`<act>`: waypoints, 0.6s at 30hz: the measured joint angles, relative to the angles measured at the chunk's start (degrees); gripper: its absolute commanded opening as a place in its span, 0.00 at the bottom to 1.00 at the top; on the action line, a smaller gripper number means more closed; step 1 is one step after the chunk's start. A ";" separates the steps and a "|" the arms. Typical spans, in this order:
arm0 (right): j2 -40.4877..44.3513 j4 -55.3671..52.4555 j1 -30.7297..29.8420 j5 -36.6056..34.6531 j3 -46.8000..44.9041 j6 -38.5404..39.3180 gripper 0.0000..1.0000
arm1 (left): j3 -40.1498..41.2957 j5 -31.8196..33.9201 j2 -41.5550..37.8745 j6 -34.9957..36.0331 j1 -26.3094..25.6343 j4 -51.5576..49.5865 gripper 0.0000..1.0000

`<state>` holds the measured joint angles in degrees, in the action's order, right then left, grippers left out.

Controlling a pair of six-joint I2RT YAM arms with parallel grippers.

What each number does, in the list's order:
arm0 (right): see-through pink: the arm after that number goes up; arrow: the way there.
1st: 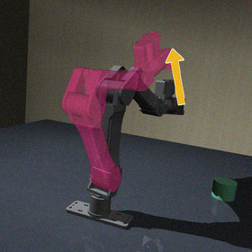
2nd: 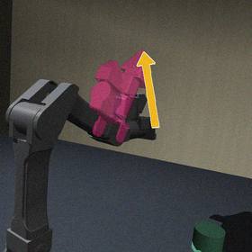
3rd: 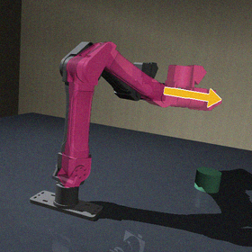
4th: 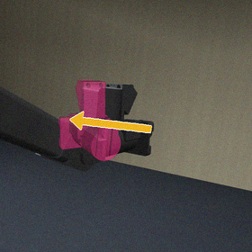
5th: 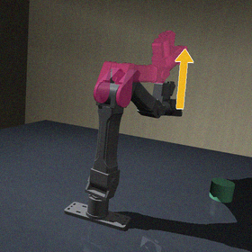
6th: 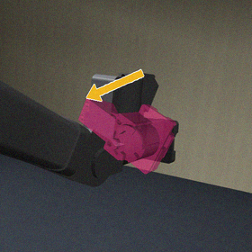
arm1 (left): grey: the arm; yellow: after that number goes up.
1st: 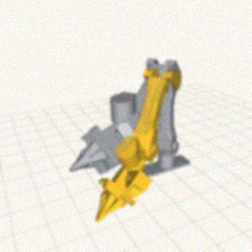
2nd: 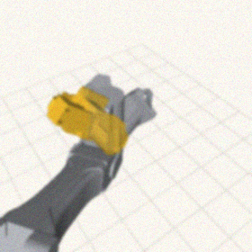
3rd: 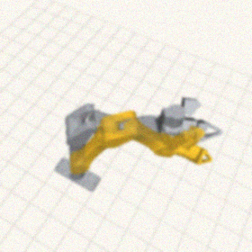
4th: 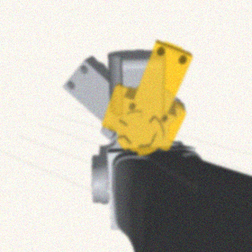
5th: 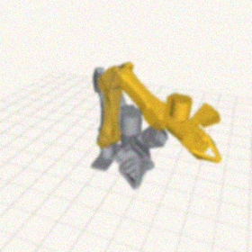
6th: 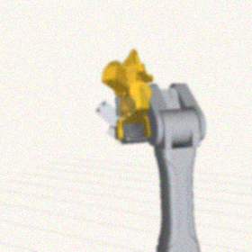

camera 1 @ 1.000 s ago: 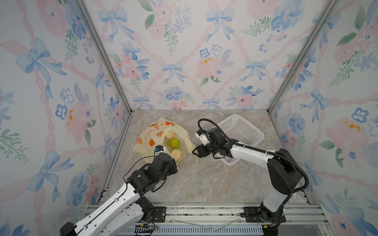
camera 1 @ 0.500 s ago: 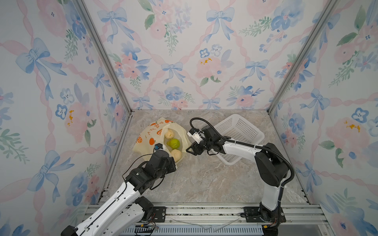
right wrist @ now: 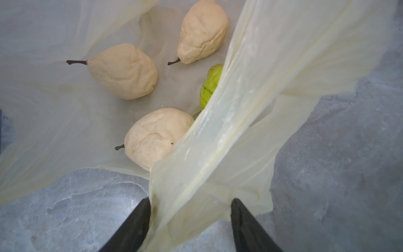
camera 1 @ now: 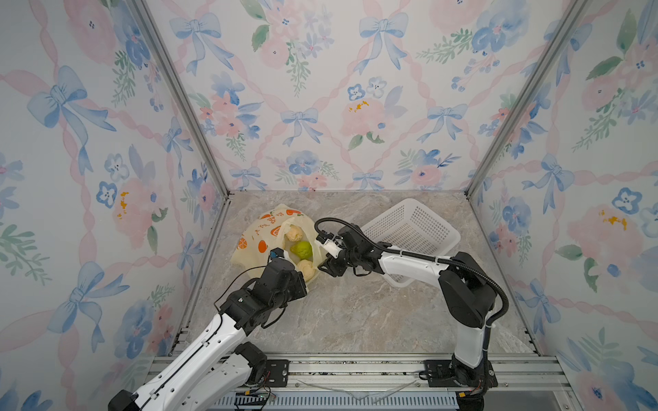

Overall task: Place the pears into plastic bags & tie knots
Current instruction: Adjust the plastic bag at the center of the board.

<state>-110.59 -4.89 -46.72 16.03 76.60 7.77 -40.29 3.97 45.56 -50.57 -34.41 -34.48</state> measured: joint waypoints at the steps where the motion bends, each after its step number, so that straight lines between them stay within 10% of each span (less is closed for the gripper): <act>1: 0.02 0.00 0.00 0.26 0.00 0.39 0.48 | -0.02 -0.04 0.04 0.07 0.07 0.00 0.00; 12: -0.17 -0.02 0.28 6.82 0.35 0.79 0.31 | -0.02 -0.42 -0.09 0.48 0.87 0.00 0.00; 18: -1.22 -0.22 0.68 9.27 1.95 -0.39 0.00 | -0.07 -0.44 -0.79 0.48 1.46 -0.02 0.00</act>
<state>-111.81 -5.10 -46.04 25.30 78.54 7.38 -40.36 3.53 44.77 -50.09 -32.95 -34.50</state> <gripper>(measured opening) 0.072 0.050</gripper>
